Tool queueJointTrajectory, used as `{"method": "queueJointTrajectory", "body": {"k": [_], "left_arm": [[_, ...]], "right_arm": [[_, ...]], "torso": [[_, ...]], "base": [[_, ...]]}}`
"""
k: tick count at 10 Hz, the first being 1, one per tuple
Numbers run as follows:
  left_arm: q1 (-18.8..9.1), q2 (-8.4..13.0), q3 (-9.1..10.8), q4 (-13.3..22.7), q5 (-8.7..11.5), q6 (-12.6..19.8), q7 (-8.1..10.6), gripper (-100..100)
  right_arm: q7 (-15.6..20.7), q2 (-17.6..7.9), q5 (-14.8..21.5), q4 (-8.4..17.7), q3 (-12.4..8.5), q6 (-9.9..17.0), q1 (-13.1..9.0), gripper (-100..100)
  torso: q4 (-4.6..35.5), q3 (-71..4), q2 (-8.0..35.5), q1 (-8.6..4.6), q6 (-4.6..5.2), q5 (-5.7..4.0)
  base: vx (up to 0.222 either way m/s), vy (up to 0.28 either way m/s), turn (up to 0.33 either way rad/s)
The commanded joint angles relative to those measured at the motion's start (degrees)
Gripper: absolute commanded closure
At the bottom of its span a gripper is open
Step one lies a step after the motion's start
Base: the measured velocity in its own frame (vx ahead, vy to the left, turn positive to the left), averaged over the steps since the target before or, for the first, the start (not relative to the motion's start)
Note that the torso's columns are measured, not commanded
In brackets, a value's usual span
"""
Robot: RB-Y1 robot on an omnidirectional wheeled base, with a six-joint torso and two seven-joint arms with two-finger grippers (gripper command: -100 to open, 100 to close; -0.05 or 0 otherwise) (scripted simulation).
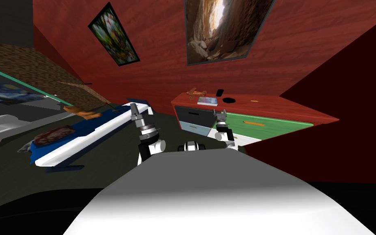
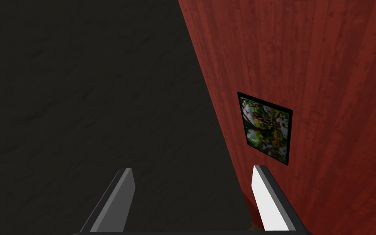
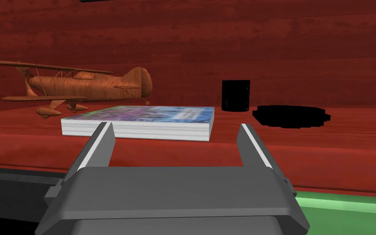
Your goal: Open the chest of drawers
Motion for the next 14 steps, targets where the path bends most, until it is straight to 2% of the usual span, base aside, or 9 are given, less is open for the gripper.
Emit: {"method": "queueJointTrajectory", "body": {"k": [1,3,4,6,7,9,10,12,14], "left_arm": [[0.0,0.0,0.0,0.0,0.0,0.0,0.0,0],[0.0,0.0,0.0,0.0,0.0,0.0,0.0,0],[0.0,0.0,0.0,0.0,0.0,0.0,0.0,0],[0.0,0.0,0.0,0.0,0.0,0.0,0.0,0],[0.0,0.0,0.0,0.0,0.0,0.0,0.0,0],[0.0,0.0,0.0,0.0,0.0,0.0,0.0,0],[0.0,0.0,0.0,0.0,0.0,0.0,0.0,0],[0.0,0.0,0.0,0.0,0.0,0.0,0.0,0],[0.0,0.0,0.0,0.0,0.0,0.0,0.0,0]], "right_arm": [[-4.2,0.3,-2.6,2.2,0.2,0.3,-1.0,-100],[-6.6,0.3,-2.6,2.2,0.2,0.3,-1.0,-100],[-8.8,0.6,-4.9,4.2,0.4,0.7,-1.9,-100],[-11.1,0.6,-4.9,4.2,0.4,0.7,-1.9,-100],[-13.2,0.9,-7.2,6.1,0.5,1.0,-2.8,-100],[-15.5,0.9,-7.2,6.1,0.5,1.0,-2.8,-100],[-17.6,1.3,-9.4,8.0,0.7,1.4,-3.7,-100],[-19.8,1.3,-9.4,8.0,0.7,1.4,-3.7,-100],[-23.5,1.7,-11.5,9.9,0.8,1.7,-4.5,-100]], "torso": [[0.0,0.0,0.0,-0.12,0.0,-0.03],[0.0,0.0,-0.1,-0.02,0.0,-0.01],[0.0,0.0,0.0,-0.12,0.0,-0.03],[0.0,0.0,0.0,0.0,-0.01,0.0],[0.0,0.0,0.0,-0.11,0.0,-0.03],[0.0,0.0,-0.1,-0.03,0.0,-0.01],[0.0,0.0,0.0,-0.08,0.0,-0.02],[0.0,0.0,0.0,0.0,0.0,0.0],[0.0,0.0,0.0,-0.04,0.0,-0.03]], "base": [[0.047,0.055,-0.028],[0.034,0.043,-0.015],[0.029,0.054,-0.038],[0.021,0.045,-0.007],[0.024,0.043,-0.041],[0.03,0.042,-0.007],[0.048,0.066,-0.035],[0.025,0.046,-0.01],[0.024,0.057,-0.028]]}}
